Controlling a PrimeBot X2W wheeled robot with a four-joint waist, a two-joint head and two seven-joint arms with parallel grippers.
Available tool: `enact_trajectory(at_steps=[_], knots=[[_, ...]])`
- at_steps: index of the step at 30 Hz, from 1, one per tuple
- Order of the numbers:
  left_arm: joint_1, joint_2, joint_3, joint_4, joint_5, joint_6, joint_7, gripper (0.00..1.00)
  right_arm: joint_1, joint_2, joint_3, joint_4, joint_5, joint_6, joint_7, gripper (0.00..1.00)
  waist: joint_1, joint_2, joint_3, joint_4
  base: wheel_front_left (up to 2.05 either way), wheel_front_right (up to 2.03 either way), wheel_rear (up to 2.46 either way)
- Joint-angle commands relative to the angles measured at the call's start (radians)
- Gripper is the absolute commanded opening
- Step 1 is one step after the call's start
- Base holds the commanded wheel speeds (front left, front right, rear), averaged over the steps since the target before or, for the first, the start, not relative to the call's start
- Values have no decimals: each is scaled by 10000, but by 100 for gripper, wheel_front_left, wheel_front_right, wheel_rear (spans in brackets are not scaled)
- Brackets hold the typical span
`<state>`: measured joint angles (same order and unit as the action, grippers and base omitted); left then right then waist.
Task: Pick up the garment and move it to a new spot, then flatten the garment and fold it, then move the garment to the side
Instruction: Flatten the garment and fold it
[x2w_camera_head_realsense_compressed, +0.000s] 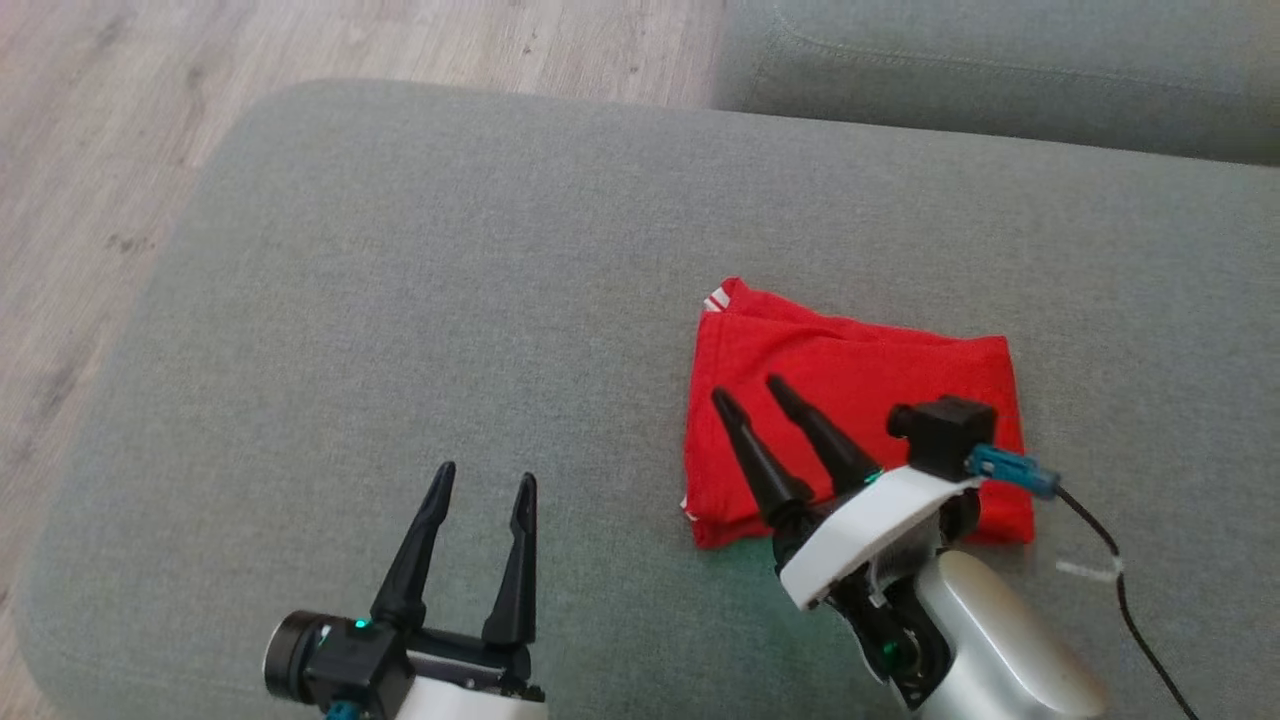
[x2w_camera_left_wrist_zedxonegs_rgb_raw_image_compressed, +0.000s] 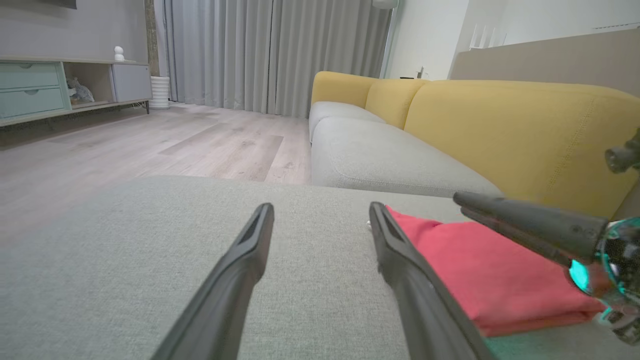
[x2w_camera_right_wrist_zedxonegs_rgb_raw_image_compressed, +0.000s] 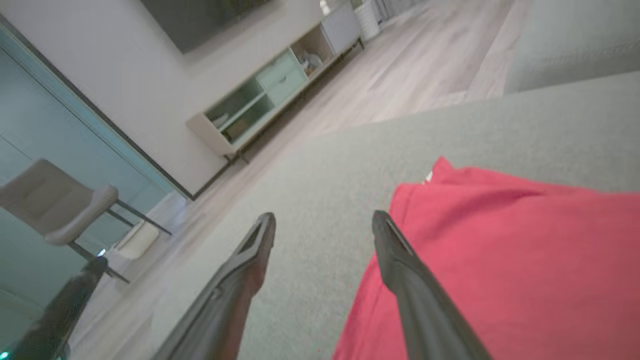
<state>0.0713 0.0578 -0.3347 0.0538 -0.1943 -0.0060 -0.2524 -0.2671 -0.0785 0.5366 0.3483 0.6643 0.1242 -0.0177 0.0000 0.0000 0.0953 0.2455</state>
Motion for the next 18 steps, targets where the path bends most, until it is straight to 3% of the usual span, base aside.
enact_trajectory(at_steps=[1, 8, 18], knots=[[-209, -74, 323, -379, -79, 143, -93, 100, -282, 157, 69, -401, 54, 65, -488, 100, 0, 0, -128, -86, 0, 0, 0], [273, -75, 803, -524, -625, 753, -93, 100, 888, -747, -1070, -642, -826, 65, -2274, 100, 0, 0, -847, -657, 0, 0, 0], [1051, -75, 1383, -456, -317, 972, -93, 100, 3004, -1261, -2963, -2229, -3533, 65, -2437, 100, 0, 0, -1412, -1684, 0, 0, 0]])
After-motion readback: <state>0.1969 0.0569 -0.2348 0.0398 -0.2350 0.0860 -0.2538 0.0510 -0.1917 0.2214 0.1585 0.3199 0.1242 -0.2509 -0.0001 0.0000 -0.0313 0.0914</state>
